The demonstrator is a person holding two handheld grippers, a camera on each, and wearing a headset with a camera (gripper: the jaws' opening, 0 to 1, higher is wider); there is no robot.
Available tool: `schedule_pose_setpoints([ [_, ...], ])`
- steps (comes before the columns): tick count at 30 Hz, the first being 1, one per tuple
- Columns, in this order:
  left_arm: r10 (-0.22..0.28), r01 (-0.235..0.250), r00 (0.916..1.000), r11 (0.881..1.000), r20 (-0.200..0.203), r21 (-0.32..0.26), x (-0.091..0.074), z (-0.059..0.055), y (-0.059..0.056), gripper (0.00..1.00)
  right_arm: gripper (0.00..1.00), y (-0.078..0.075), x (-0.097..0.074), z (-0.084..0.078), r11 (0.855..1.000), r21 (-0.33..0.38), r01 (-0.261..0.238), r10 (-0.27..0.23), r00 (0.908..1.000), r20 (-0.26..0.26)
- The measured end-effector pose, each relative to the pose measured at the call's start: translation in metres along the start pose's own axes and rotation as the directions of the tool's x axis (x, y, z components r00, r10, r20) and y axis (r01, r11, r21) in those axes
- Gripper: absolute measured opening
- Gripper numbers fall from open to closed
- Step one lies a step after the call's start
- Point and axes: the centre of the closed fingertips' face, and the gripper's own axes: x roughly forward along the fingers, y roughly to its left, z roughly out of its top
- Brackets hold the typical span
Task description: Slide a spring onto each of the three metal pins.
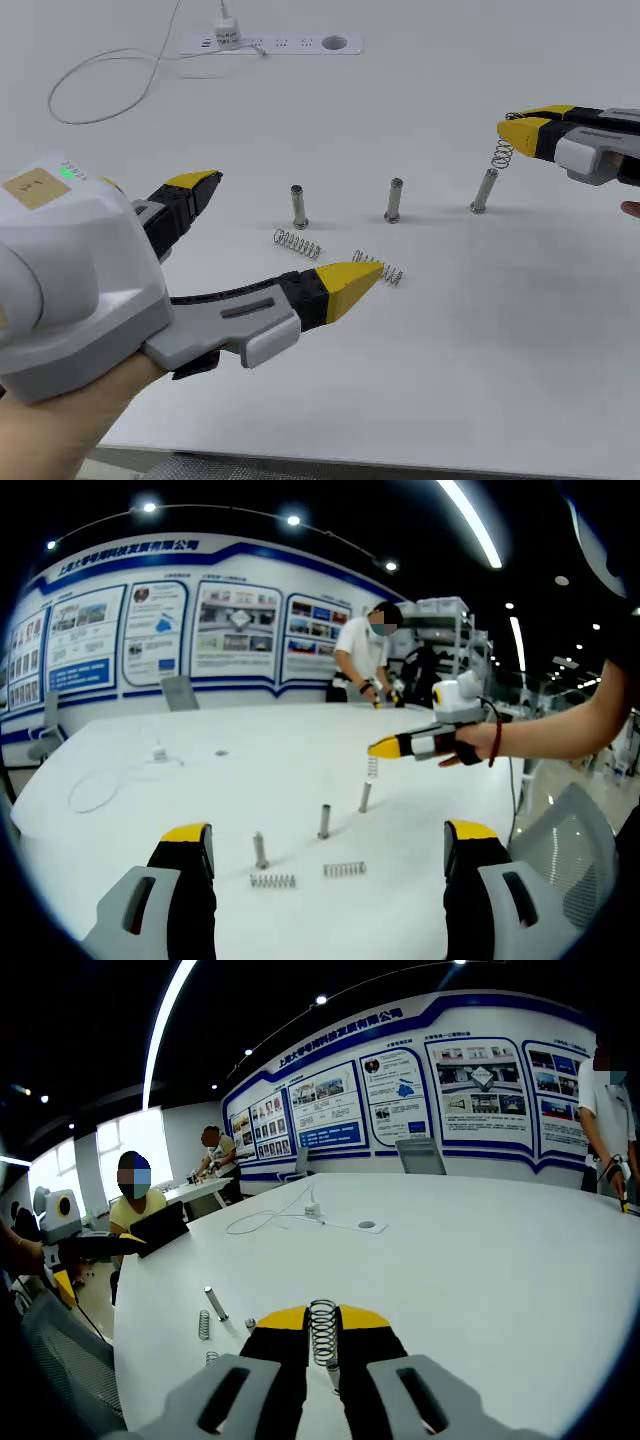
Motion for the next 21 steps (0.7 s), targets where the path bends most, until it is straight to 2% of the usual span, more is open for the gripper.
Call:
schedule_pose_setpoints([
  [21, -0.002, 0.002, 0.9999, 1.0, -0.01, 0.002, 0.001, -0.002, 0.001, 0.95, 0.11, -0.002, 0.005, -0.012, 1.0, 0.009, 0.006, -0.006, 1.0, -0.006],
])
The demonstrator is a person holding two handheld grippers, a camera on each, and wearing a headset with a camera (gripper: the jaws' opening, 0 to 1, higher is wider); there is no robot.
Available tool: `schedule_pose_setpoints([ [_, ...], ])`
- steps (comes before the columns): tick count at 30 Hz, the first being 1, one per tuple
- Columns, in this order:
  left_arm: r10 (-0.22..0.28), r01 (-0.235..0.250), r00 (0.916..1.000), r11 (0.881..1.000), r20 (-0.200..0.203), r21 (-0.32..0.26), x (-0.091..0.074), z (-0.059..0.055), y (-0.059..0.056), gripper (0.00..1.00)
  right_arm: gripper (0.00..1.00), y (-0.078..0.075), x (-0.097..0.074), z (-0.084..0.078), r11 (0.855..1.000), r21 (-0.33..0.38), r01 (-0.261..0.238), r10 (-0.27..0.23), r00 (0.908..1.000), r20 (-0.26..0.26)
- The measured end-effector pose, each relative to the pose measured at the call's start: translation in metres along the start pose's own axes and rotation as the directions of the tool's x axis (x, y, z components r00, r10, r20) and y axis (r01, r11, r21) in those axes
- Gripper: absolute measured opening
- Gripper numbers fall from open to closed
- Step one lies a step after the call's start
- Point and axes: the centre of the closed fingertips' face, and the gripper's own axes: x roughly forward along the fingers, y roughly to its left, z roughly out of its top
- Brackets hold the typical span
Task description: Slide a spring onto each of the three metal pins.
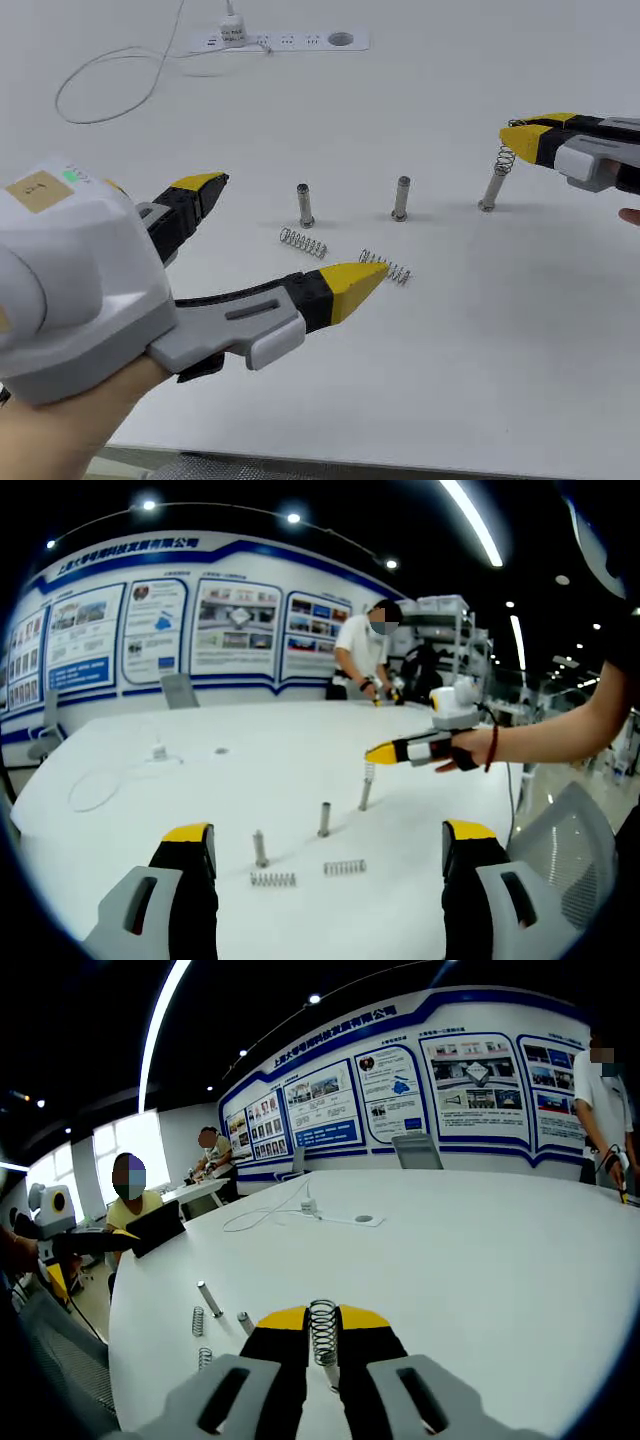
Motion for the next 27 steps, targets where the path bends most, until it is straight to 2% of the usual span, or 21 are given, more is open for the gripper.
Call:
schedule_pose_setpoints([
  [12, -0.007, 0.007, 1.0, 1.0, 0.001, 0.002, 0.0, 0.001, -0.001, 0.95, 0.11, -0.001, 0.001, -0.003, 0.999, -0.039, 0.002, -0.003, 1.0, -0.005],
  [23, -0.01, 0.01, 0.9999, 1.0, 0.005, 0.007, 0.0, 0.003, -0.001, 0.94, 0.11, -0.002, 0.005, -0.013, 0.999, -0.047, 0.008, -0.009, 0.9999, -0.014],
  [27, -0.012, 0.012, 0.9999, 1.0, 0.004, 0.005, -0.001, 0.002, -0.001, 0.94, 0.11, -0.001, 0.005, -0.015, 0.999, -0.04, 0.02, -0.02, 0.9998, -0.003],
])
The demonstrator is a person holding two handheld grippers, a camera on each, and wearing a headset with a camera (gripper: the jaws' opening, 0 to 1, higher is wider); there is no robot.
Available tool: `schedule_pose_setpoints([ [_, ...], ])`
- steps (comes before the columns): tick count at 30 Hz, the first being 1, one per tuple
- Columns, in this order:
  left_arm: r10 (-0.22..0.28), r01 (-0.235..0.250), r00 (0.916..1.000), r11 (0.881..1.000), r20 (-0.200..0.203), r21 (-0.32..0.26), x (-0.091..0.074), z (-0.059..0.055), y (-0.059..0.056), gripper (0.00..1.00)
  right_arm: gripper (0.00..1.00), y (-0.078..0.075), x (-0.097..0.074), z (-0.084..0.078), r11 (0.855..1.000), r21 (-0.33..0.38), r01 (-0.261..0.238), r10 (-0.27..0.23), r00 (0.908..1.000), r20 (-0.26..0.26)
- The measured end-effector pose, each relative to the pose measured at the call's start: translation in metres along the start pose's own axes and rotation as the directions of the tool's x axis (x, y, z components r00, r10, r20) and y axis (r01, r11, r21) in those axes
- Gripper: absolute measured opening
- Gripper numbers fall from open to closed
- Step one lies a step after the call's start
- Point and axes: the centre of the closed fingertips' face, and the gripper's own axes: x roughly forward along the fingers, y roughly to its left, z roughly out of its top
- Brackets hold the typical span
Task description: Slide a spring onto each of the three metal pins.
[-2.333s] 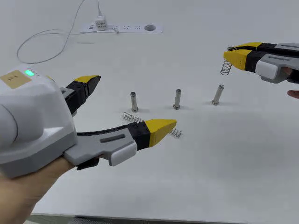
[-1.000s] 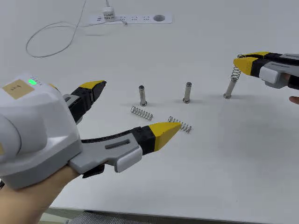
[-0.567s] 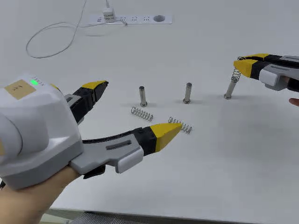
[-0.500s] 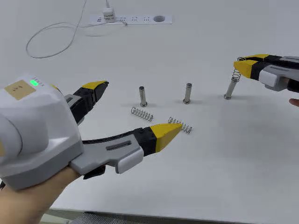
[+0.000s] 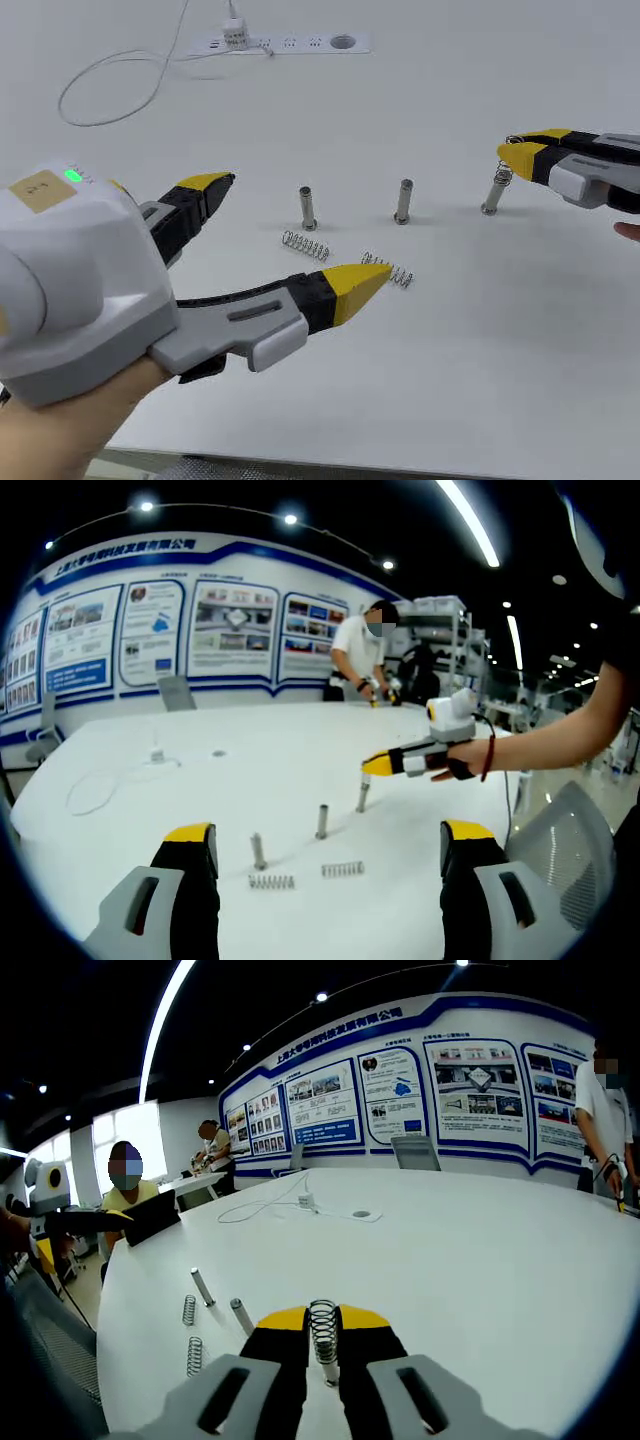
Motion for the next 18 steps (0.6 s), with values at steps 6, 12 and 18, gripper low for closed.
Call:
schedule_pose_setpoints([
  [6, 0.0, 0.0, 1.0, 1.0, 0.0, -0.001, -0.0001, -0.0002, 0.0, 0.93, 0.11, -0.0009, 0.0014, -0.0041, 1.0, -0.024, 0.015, -0.015, 0.9999, -0.002],
  [12, 0.0, 0.0, 1.0, 1.0, 0.001, 0.0, 0.0, 0.0006, 0.0003, 0.93, 0.11, -0.0006, 0.0019, -0.0078, 0.998, -0.055, 0.026, -0.026, 0.9996, -0.004],
  [18, -0.003, 0.003, 1.0, 1.0, 0.002, 0.001, 0.0003, 0.0011, -0.0003, 0.93, 0.11, 0.0001, 0.0024, -0.0106, 0.997, -0.075, 0.033, -0.034, 0.9993, -0.013],
])
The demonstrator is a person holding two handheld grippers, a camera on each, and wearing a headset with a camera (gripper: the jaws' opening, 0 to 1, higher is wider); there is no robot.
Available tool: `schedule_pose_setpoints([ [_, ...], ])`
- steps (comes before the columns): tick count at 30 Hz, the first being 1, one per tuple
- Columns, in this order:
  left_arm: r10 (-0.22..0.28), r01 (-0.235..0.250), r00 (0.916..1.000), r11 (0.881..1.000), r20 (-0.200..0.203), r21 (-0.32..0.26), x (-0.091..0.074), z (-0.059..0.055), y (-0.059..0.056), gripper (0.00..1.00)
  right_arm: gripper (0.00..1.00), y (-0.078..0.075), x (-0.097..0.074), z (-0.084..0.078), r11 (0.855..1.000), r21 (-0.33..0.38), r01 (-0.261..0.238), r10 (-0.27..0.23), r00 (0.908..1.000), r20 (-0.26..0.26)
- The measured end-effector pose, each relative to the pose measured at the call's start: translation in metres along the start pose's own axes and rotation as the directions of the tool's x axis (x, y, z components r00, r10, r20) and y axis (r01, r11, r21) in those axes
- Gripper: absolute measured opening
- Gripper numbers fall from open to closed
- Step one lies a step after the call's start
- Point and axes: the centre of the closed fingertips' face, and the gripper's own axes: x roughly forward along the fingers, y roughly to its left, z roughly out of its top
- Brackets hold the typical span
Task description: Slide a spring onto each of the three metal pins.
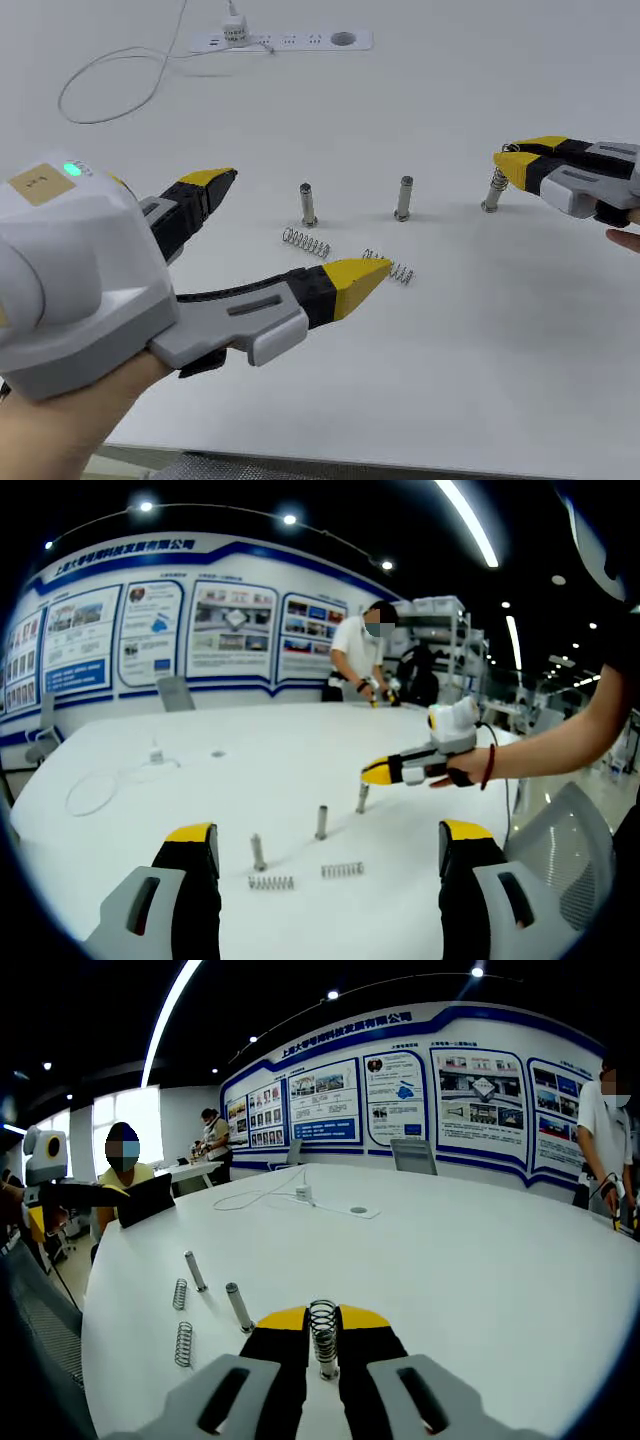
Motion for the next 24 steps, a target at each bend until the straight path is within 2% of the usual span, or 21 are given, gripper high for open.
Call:
schedule_pose_setpoints([
  [24, 0.003, -0.003, 1.0, 1.0, 0.002, -0.004, 0.0, 0.0, 0.0, 0.93, 0.11, 0.01, -0.001, -0.024, 1.0, -0.023, 0.008, -0.01, 0.9973, -0.073],
])
